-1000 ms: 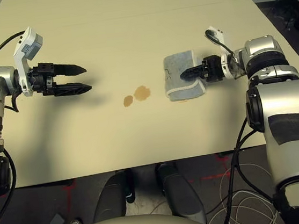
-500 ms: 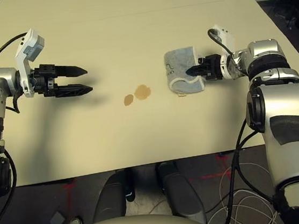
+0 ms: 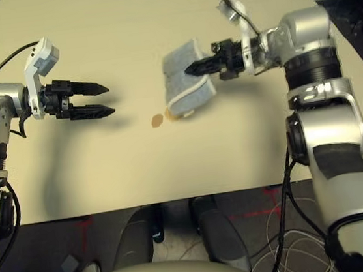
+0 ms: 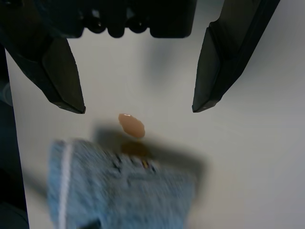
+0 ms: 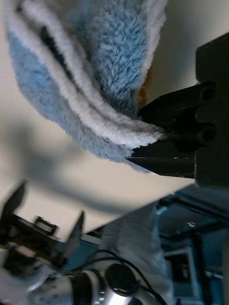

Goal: Wipe the water off the table with a rag.

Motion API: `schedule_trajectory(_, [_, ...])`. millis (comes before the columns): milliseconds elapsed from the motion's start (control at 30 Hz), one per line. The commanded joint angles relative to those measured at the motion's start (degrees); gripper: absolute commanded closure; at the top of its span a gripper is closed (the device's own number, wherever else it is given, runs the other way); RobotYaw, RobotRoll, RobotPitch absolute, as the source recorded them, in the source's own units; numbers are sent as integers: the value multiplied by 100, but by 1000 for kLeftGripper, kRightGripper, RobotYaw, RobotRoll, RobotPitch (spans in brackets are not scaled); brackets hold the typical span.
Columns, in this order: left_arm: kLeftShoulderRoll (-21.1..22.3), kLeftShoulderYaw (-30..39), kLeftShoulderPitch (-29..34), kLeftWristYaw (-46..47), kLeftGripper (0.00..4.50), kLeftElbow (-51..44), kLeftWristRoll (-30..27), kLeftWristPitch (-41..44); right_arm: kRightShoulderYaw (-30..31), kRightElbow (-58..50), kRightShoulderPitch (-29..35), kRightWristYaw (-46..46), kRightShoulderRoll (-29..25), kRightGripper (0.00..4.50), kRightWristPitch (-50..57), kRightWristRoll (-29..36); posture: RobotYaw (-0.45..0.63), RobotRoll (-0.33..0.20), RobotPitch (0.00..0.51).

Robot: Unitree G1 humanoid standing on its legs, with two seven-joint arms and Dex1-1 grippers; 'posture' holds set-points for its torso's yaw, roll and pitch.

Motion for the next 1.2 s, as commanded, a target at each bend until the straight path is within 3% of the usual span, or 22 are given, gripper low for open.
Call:
schedule_trajectory(33, [-8,-83,-48,-100,0,13,-53,-43,-109,-629,189,-637,200,4480,188,697,-105,0,254])
schedule_trajectory(300, [-31,-111,-35,-125,0,-22,-63,-16,-166,-658,415,-2195,811,4480,188,1940,-100,0,260])
schedule_trajectory(633, [14,-130,20,-173,0,-163,-79,56,-853,4,451,-3560,1485,4480,158,1436,-91,0,262])
schedule_trajectory(900, [16,-149,9,-215,0,-172,-65,63,-987,138,471,-3875,1324,4480,4,1102,-100,0,268])
schedule_trajectory(1200, [-3,-182,-26,-233,0,-117,-50,39,-937,122,485,-3786,759,4480,105,1047,-102,0,271])
